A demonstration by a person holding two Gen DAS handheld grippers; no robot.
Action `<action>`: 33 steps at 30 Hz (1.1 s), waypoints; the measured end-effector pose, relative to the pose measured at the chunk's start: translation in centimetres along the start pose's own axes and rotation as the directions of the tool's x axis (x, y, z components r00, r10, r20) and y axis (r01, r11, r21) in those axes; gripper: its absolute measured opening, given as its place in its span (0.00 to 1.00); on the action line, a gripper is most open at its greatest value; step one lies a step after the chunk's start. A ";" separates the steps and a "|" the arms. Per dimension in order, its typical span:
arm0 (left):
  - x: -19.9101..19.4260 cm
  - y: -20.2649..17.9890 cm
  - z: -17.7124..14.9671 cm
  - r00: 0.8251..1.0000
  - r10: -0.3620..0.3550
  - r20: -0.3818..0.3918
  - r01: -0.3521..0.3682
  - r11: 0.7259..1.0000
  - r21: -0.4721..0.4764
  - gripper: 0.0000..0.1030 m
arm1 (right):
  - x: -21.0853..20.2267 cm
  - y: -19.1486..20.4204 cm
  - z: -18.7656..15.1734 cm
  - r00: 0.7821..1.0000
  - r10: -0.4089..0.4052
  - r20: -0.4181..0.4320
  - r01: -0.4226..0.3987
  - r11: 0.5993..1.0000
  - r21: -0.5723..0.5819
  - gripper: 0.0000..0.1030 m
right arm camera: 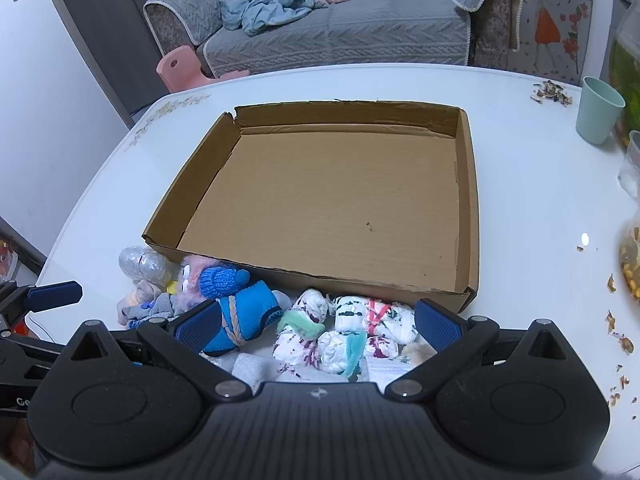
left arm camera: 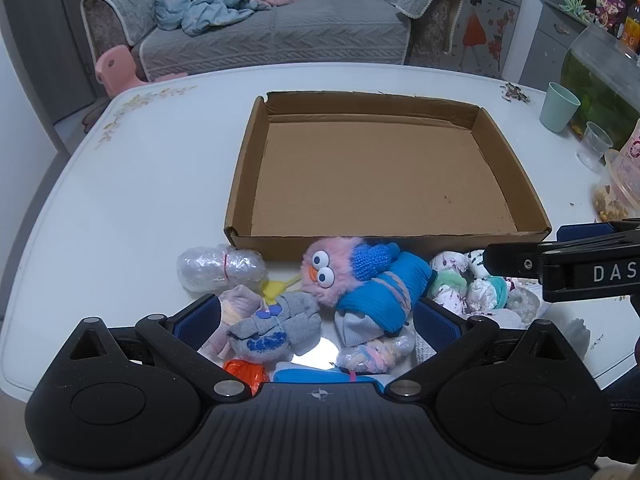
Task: Organize objects
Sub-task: 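Move both grippers toward the pile of wrapped items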
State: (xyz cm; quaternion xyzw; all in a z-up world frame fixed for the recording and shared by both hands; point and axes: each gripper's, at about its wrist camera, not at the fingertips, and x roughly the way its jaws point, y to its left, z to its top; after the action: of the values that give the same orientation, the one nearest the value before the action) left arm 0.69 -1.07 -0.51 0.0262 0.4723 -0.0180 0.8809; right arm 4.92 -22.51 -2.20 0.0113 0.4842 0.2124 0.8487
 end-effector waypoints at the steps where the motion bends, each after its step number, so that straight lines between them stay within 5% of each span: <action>1: 0.0 0.1 0.0 1.000 -0.003 0.001 0.003 1.000 0.000 1.00 | 0.0 0.0 0.0 1.000 0.001 0.001 -0.001 1.000 0.001 1.00; 11: -1.4 2.5 -2.5 0.998 -0.012 0.060 0.008 0.998 0.056 0.99 | -2.8 -2.4 -1.5 0.999 0.014 0.045 -0.014 1.000 0.021 0.99; 18: -0.5 3.0 -7.1 0.994 -0.099 0.044 0.094 0.990 0.102 0.99 | -4.9 -4.2 -5.3 0.997 0.018 0.071 -0.023 0.997 0.075 0.99; 28: 1.6 5.4 -8.2 0.999 0.006 0.041 -0.010 0.994 0.107 0.99 | -4.2 -2.0 -9.9 1.000 0.000 0.010 -0.001 0.999 0.042 0.94; 33: 2.1 5.7 -8.0 0.998 -0.025 0.054 0.020 0.995 0.094 0.99 | -3.7 -2.0 -10.2 0.999 -0.030 0.021 0.030 0.999 0.012 0.87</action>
State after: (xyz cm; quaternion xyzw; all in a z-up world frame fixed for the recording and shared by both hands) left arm -4.51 5.15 -6.51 0.0615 0.4466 -0.0509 0.8912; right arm -4.42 -27.63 -5.06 0.0113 0.4765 0.1966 0.8568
